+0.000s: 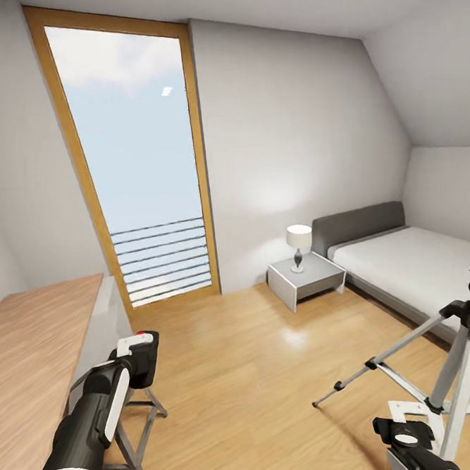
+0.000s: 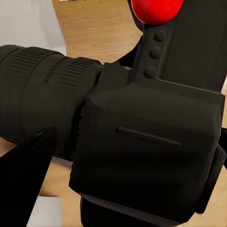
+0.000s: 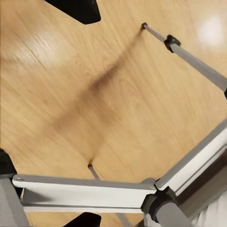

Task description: Attach the digital camera to the camera tripod in the bedroom.

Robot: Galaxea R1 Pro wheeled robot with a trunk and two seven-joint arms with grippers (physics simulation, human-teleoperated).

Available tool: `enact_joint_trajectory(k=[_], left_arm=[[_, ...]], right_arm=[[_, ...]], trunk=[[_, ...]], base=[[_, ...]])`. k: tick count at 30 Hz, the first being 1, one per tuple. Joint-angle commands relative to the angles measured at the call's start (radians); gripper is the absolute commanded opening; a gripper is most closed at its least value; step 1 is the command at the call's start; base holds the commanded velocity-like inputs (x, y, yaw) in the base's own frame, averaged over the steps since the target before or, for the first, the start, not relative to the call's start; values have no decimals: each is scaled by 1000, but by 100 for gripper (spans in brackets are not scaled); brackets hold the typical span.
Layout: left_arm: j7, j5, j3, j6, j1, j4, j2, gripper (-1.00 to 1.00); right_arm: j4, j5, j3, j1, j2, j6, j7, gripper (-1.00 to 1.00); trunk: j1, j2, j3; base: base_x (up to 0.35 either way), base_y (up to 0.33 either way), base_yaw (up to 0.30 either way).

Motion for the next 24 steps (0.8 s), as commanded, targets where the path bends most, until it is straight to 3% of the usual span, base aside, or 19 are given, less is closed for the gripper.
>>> enact_joint_trajectory(k=[1, 14, 24], left_arm=[[4, 2, -1, 4, 0, -1, 0, -100], [4, 3, -1, 5, 0, -3, -1, -100], [4, 2, -1, 5, 0, -3, -1, -100]], right_arm=[[1, -3, -2, 0, 0, -5, 0, 100], [1, -3, -2, 0, 0, -5, 0, 100], [1, -3, -2, 0, 0, -5, 0, 100]], trunk=[[1, -1, 0], [1, -1, 0], [1, -1, 0]], base=[[77, 0, 0], [18, 149, 0], [1, 42, 0]])
